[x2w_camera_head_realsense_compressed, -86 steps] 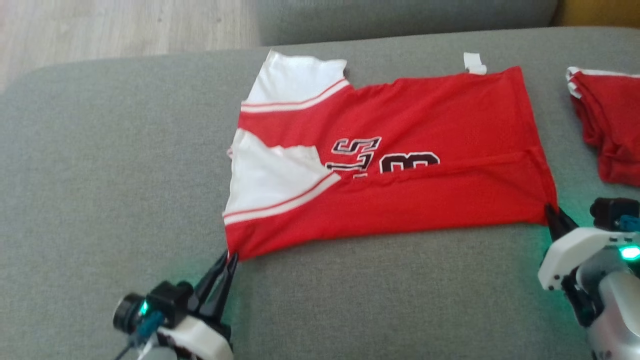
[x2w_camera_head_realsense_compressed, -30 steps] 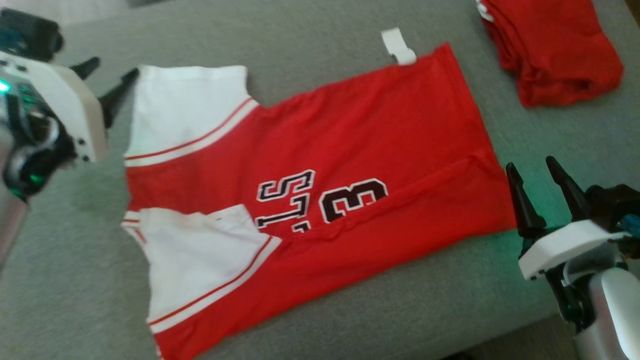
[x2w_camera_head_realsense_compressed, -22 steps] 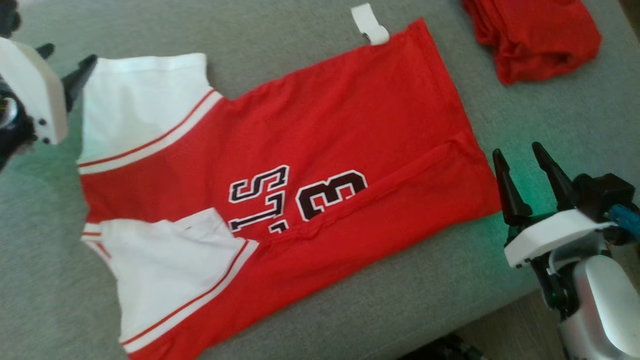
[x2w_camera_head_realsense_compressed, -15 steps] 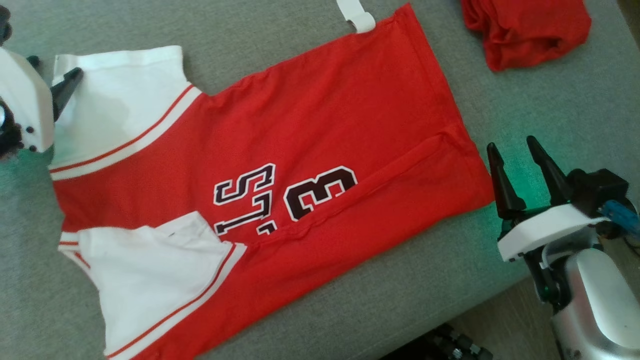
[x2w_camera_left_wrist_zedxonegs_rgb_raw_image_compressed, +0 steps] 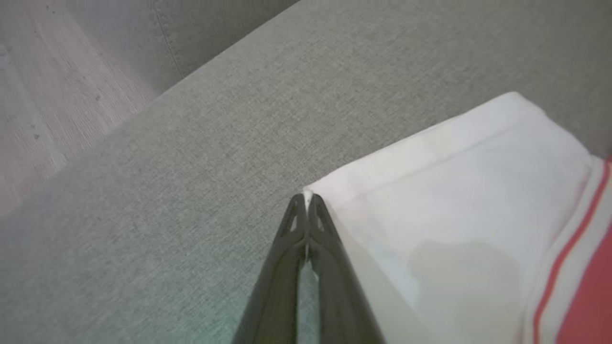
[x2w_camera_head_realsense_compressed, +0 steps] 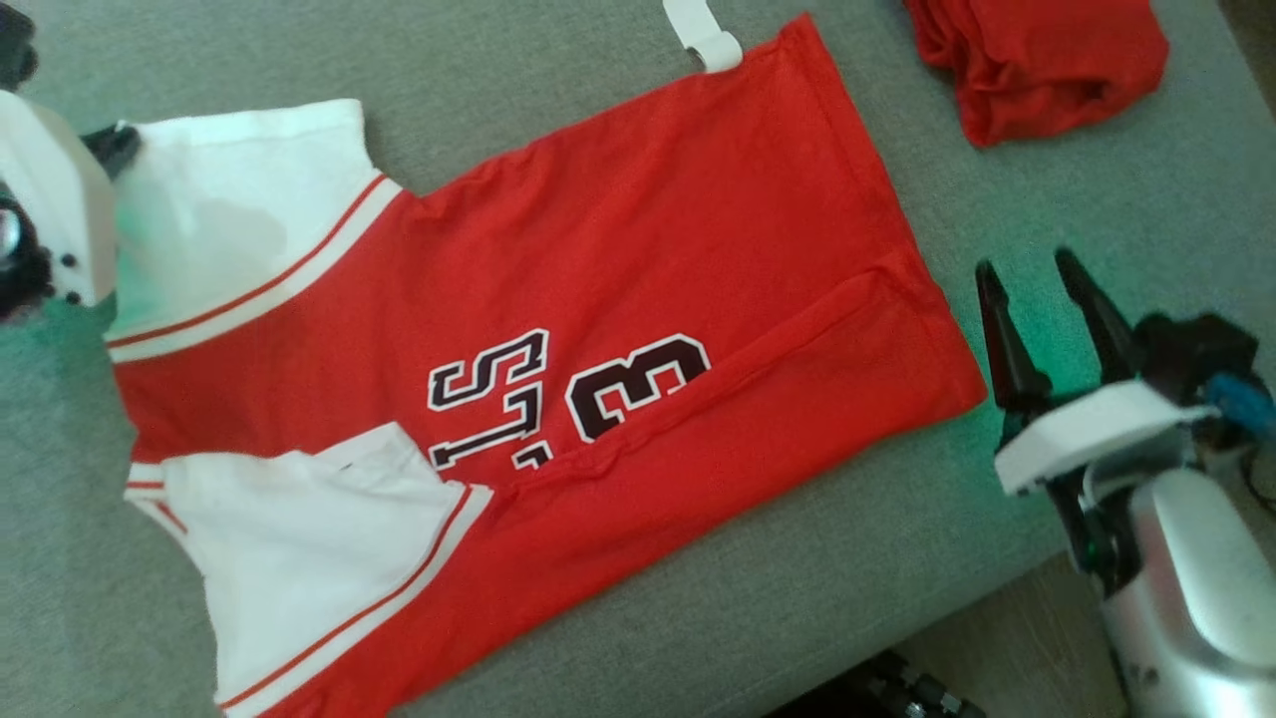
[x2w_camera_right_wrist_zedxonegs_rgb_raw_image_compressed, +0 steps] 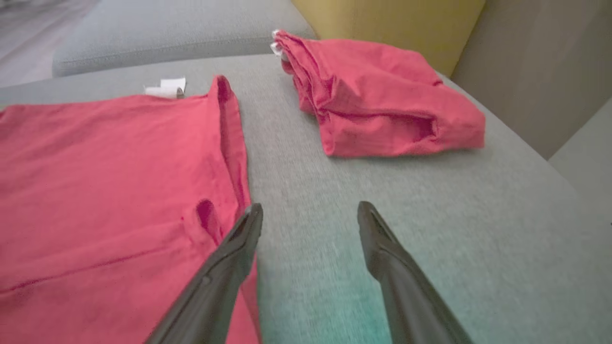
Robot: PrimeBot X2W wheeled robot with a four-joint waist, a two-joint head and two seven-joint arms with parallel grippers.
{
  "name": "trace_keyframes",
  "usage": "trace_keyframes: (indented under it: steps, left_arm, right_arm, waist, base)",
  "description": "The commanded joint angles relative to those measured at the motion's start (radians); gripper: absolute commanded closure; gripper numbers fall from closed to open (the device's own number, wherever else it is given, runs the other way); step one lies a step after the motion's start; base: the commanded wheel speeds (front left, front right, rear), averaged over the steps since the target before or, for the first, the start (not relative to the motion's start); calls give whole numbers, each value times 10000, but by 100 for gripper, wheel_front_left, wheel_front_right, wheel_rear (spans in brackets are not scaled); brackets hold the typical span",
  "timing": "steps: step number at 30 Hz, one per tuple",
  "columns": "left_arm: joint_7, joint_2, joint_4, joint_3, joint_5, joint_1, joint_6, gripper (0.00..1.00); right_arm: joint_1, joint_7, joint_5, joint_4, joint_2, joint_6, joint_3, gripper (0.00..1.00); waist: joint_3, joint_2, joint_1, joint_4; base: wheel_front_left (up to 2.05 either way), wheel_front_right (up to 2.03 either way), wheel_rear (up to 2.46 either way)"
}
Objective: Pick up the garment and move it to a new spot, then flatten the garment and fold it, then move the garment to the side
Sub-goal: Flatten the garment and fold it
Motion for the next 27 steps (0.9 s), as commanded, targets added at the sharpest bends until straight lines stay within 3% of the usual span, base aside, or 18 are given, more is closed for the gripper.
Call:
trace_keyframes:
  steps: [1, 11, 20, 27]
  left_arm:
    - [-211, 503, -275, 343, 53, -554, 18, 100]
    - [-1748, 360, -816, -818, -28, -919, 18, 100]
    - [-2631, 190, -828, -1880, -273, -1504, 18, 100]
    - [-3311, -43, -749, -2615, -435, -2127, 17, 100]
  right_arm:
    - [-379, 78, 71, -344, -290, -7, 185, 0]
    - [-2561, 2815, 1220, 180, -882, -7, 1739, 0]
    - [-5151, 5674, 1731, 2695, -656, -7, 2824, 0]
    - [-6800, 6319, 1335, 4604, -574, -7, 3217, 0]
  waist:
    - [-122, 0, 0, 114]
    - [-753, 0, 0, 709]
    - [-847, 0, 0, 1408]
    - [-617, 0, 0, 1944]
  base:
    - [0, 0, 0]
    - [0, 0, 0]
    - [0, 0, 0]
    - [0, 0, 0]
